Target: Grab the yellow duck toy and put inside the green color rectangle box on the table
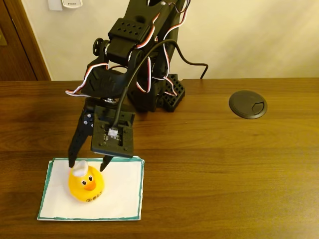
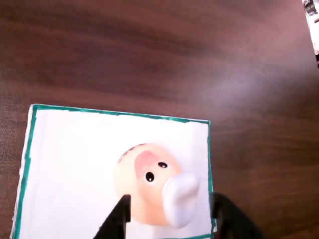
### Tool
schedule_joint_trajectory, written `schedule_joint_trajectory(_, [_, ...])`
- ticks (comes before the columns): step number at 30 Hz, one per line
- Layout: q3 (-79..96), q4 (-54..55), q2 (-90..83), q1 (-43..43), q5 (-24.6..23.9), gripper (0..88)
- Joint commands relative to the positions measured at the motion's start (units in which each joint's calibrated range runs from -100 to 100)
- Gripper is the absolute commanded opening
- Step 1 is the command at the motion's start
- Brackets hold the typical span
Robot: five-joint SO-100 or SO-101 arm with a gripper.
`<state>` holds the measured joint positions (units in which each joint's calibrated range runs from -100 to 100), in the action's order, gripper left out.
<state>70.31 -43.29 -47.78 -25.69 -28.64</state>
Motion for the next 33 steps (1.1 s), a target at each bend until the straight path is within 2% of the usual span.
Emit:
schedule_joint_trajectory(1, [-0.4,0.8,-0.2,0.0,-0.1,25.9])
schedule_joint_trajectory(10, [-1.2,-3.5,-7.3,0.8,0.6,26.1])
schedule_joint_trajectory(15, [-4.4,-9.6,-14.5,5.4,1.2,25.5])
schedule_joint_trajectory(20, [-4.3,-13.8,-21.8,14.7,1.0,25.1])
schedule_joint_trajectory(27, [-0.6,-21.4,-34.1,21.0,-0.8,12.3])
schedule_joint_trajectory(33, [9.8,-29.8,-51.4,20.5,-3.0,2.9])
